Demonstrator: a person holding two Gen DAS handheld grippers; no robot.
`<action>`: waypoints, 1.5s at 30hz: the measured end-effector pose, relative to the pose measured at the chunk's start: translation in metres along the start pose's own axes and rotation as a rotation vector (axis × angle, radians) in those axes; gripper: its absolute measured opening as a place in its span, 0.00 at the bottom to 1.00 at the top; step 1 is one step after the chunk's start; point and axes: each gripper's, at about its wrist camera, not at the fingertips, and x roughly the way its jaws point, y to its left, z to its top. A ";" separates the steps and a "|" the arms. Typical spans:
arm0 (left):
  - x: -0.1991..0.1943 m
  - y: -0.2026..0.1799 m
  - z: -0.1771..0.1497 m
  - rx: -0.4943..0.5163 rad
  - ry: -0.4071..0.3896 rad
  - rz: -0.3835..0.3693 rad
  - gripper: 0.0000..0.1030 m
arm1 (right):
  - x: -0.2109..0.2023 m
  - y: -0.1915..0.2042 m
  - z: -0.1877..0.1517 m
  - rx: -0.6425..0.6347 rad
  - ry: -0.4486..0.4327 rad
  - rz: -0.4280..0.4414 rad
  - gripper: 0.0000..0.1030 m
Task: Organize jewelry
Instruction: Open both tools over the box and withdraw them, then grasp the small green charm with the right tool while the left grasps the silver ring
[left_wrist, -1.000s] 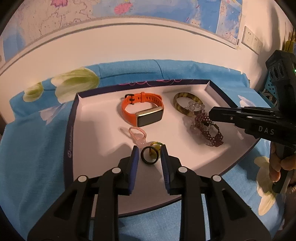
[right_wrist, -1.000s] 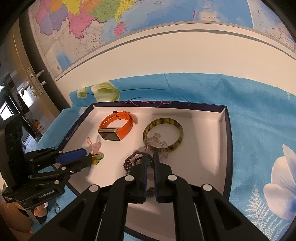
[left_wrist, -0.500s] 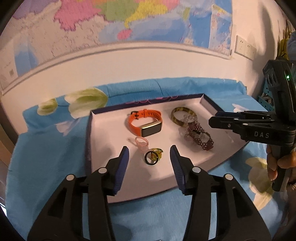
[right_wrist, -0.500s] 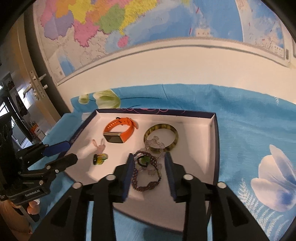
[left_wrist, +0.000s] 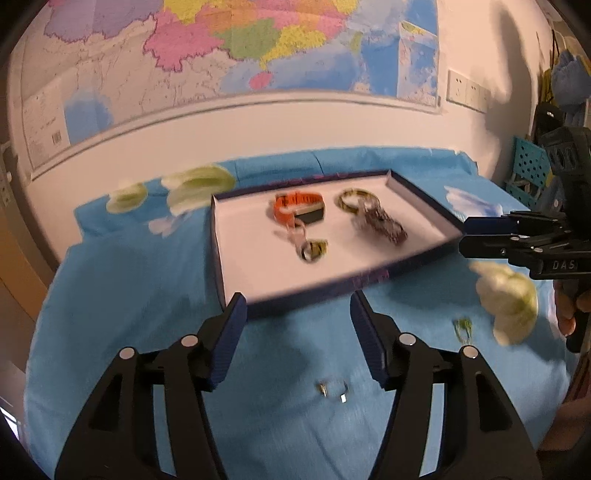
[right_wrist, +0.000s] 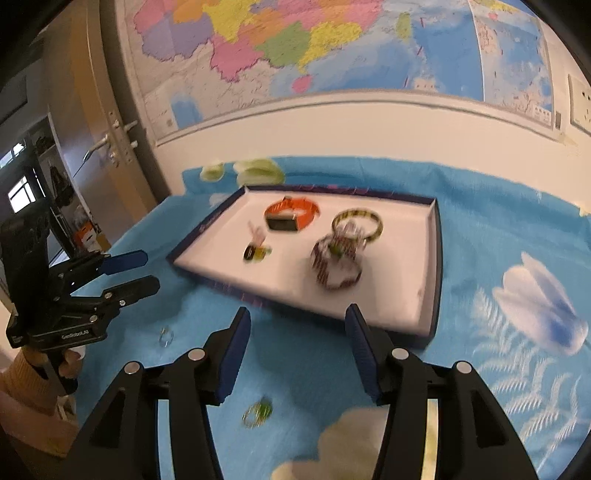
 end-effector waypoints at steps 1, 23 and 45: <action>-0.001 -0.001 -0.005 0.001 0.005 -0.001 0.56 | -0.001 0.002 -0.004 0.000 0.006 -0.002 0.50; 0.008 -0.023 -0.039 0.022 0.133 -0.071 0.48 | 0.012 0.029 -0.060 0.008 0.124 0.015 0.37; 0.019 -0.025 -0.043 -0.001 0.190 -0.074 0.22 | 0.015 0.027 -0.061 -0.002 0.117 -0.049 0.06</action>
